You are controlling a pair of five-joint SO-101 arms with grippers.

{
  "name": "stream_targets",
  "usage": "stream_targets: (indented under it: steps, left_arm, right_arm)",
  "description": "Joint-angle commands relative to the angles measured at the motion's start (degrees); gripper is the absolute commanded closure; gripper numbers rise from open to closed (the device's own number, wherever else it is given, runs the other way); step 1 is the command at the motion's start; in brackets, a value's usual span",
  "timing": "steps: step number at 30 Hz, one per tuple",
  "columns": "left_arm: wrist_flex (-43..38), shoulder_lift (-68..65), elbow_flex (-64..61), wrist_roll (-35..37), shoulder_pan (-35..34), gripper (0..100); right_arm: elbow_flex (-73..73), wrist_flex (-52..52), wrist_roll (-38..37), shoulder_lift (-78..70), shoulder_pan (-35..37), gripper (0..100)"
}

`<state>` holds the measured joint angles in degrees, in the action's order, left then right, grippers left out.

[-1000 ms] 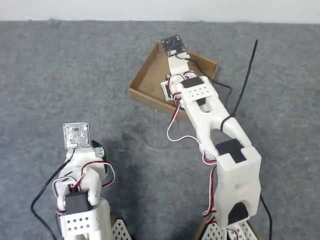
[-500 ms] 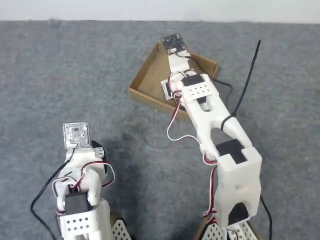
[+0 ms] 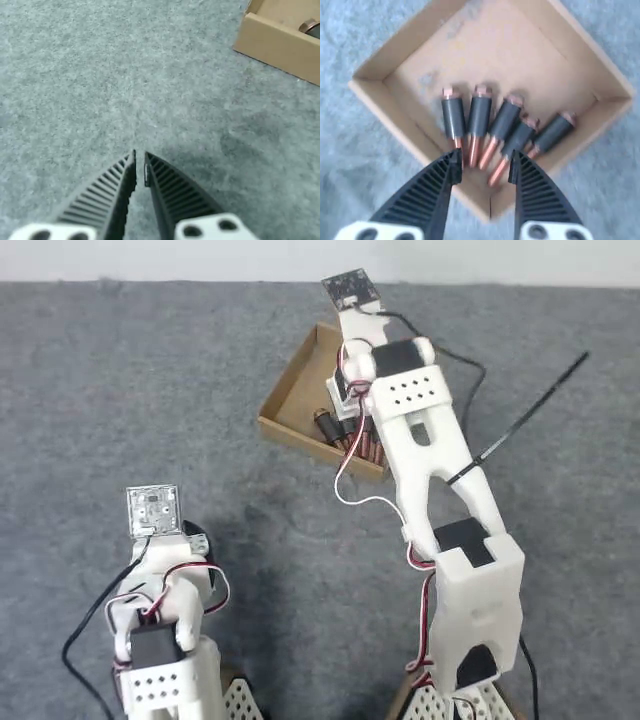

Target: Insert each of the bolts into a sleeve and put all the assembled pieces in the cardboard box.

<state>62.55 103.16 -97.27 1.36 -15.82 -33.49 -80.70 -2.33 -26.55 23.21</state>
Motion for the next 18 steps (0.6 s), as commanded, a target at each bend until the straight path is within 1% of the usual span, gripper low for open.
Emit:
stream_targets:
  steps: [1, 4, 8, 10, 13, 18]
  left_arm:
    - [-0.35, 1.14, 0.75, -1.05, 0.09, 97]
    - [-0.35, 1.14, 0.75, -1.05, 0.09, 97]
    - [-0.35, 1.14, 0.75, -1.05, -0.09, 97]
    - [-0.35, 1.14, 0.75, -1.05, -0.09, 97]
    - [-0.35, 1.14, 0.75, -1.05, -0.09, 97]
    - [-0.35, 1.14, 0.75, -1.05, -0.09, 97]
  right_arm:
    - [-7.56, -8.66, -0.09, 4.97, -0.66, 86.6]
    - [-7.82, -12.44, 3.96, 7.6, -0.66, 87.6]
    - [-7.74, -17.63, 7.74, 12.53, -0.57, 99.8]
    - [-7.65, -20.79, 8.44, 15.34, -0.57, 97.5]
    - [-5.89, -22.02, 8.53, 20.09, -1.19, 99.4]
    - [5.8, -21.93, 8.62, 32.22, -1.45, 99.2]
